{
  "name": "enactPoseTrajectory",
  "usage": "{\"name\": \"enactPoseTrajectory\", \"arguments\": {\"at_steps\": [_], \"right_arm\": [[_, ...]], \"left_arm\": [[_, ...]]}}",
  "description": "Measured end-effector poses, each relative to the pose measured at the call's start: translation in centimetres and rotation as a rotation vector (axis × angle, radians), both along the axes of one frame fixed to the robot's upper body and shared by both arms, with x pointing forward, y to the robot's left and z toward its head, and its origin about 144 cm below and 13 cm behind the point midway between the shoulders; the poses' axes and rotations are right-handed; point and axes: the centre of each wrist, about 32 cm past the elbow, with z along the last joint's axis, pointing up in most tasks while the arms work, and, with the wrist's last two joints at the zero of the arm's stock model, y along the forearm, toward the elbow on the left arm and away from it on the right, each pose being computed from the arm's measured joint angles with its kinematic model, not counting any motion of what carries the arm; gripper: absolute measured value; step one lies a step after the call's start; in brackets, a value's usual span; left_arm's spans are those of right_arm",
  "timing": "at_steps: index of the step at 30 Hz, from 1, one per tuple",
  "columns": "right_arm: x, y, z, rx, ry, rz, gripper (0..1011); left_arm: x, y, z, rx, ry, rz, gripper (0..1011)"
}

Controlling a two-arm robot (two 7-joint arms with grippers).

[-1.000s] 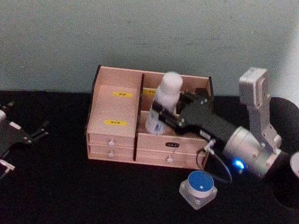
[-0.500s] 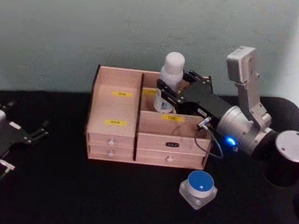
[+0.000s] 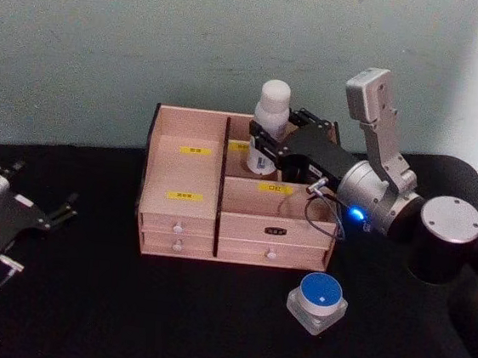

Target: Pick up the facial cleanser and watermelon frost from the table and place them into the tiered storage box.

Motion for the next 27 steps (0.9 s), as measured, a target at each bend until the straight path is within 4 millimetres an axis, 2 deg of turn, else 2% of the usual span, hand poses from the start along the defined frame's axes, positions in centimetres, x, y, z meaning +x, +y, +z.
{"name": "enactPoseTrajectory", "arguments": {"at_steps": [27], "right_arm": [[1.3,0.5,-1.9,-0.038,0.096,-0.005,593]], "left_arm": [[0.0,0.0,0.0,0.000,0.000,0.000,1001]]}}
